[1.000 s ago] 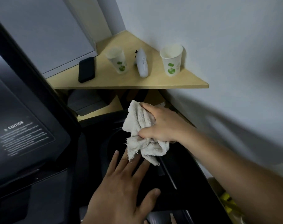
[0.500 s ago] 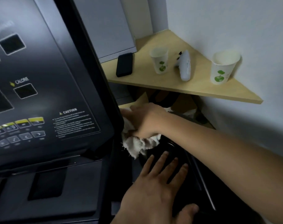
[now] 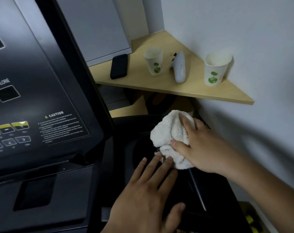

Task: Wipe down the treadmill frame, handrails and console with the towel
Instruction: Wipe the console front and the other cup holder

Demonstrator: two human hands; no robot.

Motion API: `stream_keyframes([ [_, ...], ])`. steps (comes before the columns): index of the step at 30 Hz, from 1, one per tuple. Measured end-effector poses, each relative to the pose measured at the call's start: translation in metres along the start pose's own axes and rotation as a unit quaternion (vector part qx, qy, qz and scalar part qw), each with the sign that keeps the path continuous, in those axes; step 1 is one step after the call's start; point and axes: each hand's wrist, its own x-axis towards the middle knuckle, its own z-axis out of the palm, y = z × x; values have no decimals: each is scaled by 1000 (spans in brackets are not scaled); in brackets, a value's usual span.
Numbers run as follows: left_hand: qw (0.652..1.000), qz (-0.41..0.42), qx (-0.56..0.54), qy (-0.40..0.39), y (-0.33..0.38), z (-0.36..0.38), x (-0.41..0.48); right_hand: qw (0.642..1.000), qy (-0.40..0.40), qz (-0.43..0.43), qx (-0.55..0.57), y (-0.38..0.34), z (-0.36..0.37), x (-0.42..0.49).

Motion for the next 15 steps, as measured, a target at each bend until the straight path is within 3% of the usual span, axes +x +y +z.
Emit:
stream_keyframes([
  [3, 1000, 3, 15, -4, 0, 1, 3, 978, -95, 31, 186, 8, -21, 28],
  [8, 1000, 7, 24, -4, -2, 1, 5, 859, -252, 76, 439, 24, -26, 58],
  [11, 1000, 6, 26, -8, -4, 0, 6, 823, -232, 111, 507, 29, -22, 63],
  [15, 1000, 5, 21, -10, -6, 2, 4, 810, -103, 130, 563, 39, -8, 56],
])
